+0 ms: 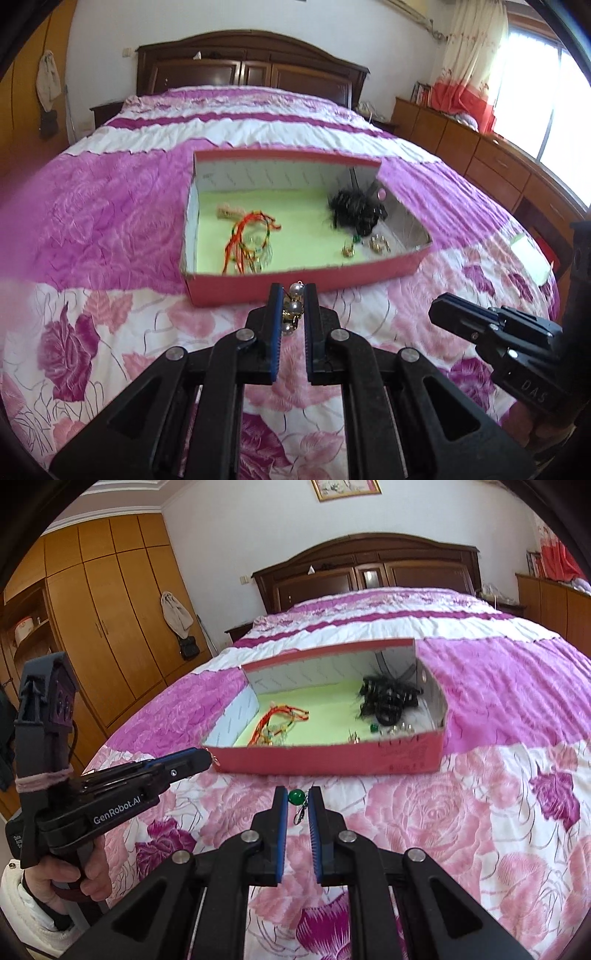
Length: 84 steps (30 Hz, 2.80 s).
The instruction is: Organize jewelry
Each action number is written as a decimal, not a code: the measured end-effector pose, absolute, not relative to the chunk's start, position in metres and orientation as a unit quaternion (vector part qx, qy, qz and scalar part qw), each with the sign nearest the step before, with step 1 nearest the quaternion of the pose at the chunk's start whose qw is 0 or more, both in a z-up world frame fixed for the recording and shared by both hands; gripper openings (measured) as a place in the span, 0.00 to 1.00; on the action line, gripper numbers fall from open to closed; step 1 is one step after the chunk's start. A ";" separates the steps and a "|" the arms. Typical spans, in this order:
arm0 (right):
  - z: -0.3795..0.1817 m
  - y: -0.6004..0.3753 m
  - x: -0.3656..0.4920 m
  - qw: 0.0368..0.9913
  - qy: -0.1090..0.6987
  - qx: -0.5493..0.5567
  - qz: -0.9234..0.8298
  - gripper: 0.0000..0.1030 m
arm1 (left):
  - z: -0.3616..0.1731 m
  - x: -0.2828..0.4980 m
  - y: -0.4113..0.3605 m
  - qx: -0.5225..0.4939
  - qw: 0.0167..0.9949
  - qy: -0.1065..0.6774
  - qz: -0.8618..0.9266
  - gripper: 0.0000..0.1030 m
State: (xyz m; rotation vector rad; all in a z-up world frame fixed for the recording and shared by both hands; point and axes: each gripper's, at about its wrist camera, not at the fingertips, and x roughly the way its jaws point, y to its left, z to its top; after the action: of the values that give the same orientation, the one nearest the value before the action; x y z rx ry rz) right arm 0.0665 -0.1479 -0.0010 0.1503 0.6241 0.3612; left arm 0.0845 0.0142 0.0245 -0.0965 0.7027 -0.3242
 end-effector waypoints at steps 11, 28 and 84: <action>0.011 -0.144 0.092 0.951 0.256 0.059 0.162 0.12 | 0.026 0.111 0.009 -0.056 0.940 0.310 -0.134 0.02; 0.013 -0.143 0.157 0.969 0.208 0.036 0.128 0.12 | 0.023 0.155 -0.006 -0.053 0.964 0.238 -0.106 0.02; 0.010 -0.163 0.110 0.964 0.237 0.060 0.099 0.53 | 0.019 0.107 0.007 -0.042 0.957 0.276 -0.073 0.31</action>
State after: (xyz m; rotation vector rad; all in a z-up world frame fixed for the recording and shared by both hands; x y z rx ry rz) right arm 0.1097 -0.1627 0.0097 0.1210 0.4807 0.2006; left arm 0.1073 0.0072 0.0187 -0.0847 0.5608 -0.1490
